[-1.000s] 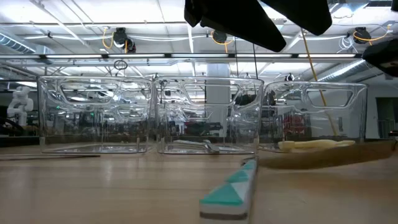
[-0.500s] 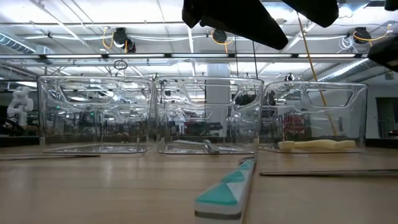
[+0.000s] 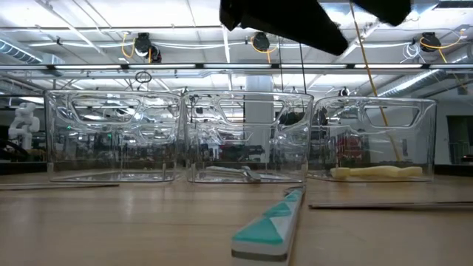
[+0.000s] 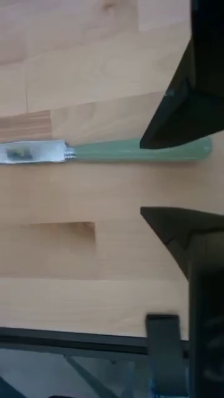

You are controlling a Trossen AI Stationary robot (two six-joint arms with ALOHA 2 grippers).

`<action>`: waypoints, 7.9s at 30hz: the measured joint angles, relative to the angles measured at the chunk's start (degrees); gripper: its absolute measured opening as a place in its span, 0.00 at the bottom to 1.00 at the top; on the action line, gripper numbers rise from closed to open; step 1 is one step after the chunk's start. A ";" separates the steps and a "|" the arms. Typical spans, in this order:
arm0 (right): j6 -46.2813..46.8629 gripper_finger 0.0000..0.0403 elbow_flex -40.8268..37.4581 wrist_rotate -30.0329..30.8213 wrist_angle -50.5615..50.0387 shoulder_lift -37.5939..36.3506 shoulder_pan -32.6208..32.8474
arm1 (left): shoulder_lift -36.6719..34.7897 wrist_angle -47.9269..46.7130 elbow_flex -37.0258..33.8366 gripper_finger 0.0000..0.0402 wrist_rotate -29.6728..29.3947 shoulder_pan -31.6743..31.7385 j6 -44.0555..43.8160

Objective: Sort silverware by color (type)
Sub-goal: Put the middle right green knife into the left transparent bin

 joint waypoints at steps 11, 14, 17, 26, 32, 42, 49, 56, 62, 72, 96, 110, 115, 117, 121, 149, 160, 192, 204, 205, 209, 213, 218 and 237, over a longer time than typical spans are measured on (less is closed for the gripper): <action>2.00 0.49 0.00 1.81 -4.01 0.00 2.94 | 1.35 4.60 0.06 0.65 0.27 -0.34 4.32; 2.72 0.49 0.00 1.81 -4.67 0.00 3.76 | 1.41 4.03 0.04 0.65 0.30 -0.69 4.62; 3.26 0.49 0.00 1.70 -4.84 0.32 4.33 | 1.41 3.91 0.04 0.65 0.50 -0.72 4.61; -0.26 0.49 0.00 1.62 -5.97 3.31 3.37 | 1.41 3.15 0.04 0.65 0.56 -0.72 5.35; -0.38 0.49 0.00 -1.68 -7.66 5.61 1.06 | 1.41 3.22 0.01 0.65 0.56 -0.70 5.58; 0.66 0.36 0.24 -8.16 -7.59 8.50 -1.26 | 1.41 3.26 0.01 0.65 0.60 -0.17 5.68; -0.86 0.07 0.13 -9.98 -8.19 8.59 -1.72 | 1.41 3.30 -0.01 0.65 0.63 0.01 5.43; -1.90 0.05 0.11 -10.00 -8.06 7.91 -1.70 | 1.41 3.18 -0.01 0.65 0.60 0.09 5.33; -1.51 0.05 0.03 -9.02 -7.32 5.37 -1.70 | 1.41 3.22 -0.01 0.65 0.60 -0.07 5.31; -1.68 0.05 -0.06 -7.77 -7.48 4.98 -1.65 | 5.02 7.31 -0.09 0.65 1.68 0.27 7.89; -1.61 0.04 -0.07 -7.31 -7.55 4.98 -1.67 | 10.77 9.12 -0.01 0.38 6.18 4.99 10.66; -1.27 0.06 -0.07 -7.28 -7.10 4.94 -1.69 | 11.51 7.99 0.06 0.09 6.17 6.01 10.54; -1.55 0.07 -0.07 -7.16 -7.48 4.94 -1.70 | 11.53 7.64 0.11 0.03 6.48 6.03 10.64; -1.57 0.08 -0.07 -7.08 -7.39 4.94 -1.71 | 11.18 6.16 0.66 0.02 6.58 5.92 10.60; -1.46 0.11 0.06 -6.75 -7.42 4.94 -1.74 | 11.16 -0.95 5.22 0.02 6.75 5.69 9.27; 4.27 0.26 10.56 -2.50 -23.48 4.92 0.42 | 10.83 -49.35 31.92 0.01 -5.75 -1.88 -8.25; 5.07 0.26 10.56 -2.54 -22.91 4.92 0.75 | 2.00 -65.88 31.86 0.01 -18.55 -3.97 -13.60; 4.53 0.26 10.51 -0.65 -21.91 4.92 0.77 | -28.53 -65.60 -8.06 0.01 -37.97 -11.28 -47.06; 2.86 0.26 10.49 0.78 -21.95 4.92 0.60 | -32.41 -60.05 -31.49 0.01 -41.98 -14.14 -78.81; 2.84 0.26 10.49 0.77 -21.96 4.92 0.60 | -32.38 -59.92 -31.59 0.01 -41.87 -13.93 -79.39; 2.62 0.26 10.49 0.76 -21.97 4.92 0.60 | -32.40 -57.75 -31.61 0.01 -41.35 -13.34 -81.47; 1.72 0.26 10.49 0.73 -21.97 4.92 0.60 | -32.40 -53.73 -31.61 0.01 -38.79 -12.33 -80.24; 1.51 0.26 10.49 0.74 -21.99 4.92 0.60 | -32.36 -52.11 -31.61 0.01 -32.37 -9.66 -79.39; 1.51 0.26 10.49 3.31 -21.80 4.92 0.58 | -25.59 -52.67 -31.61 0.01 -13.91 2.50 -80.02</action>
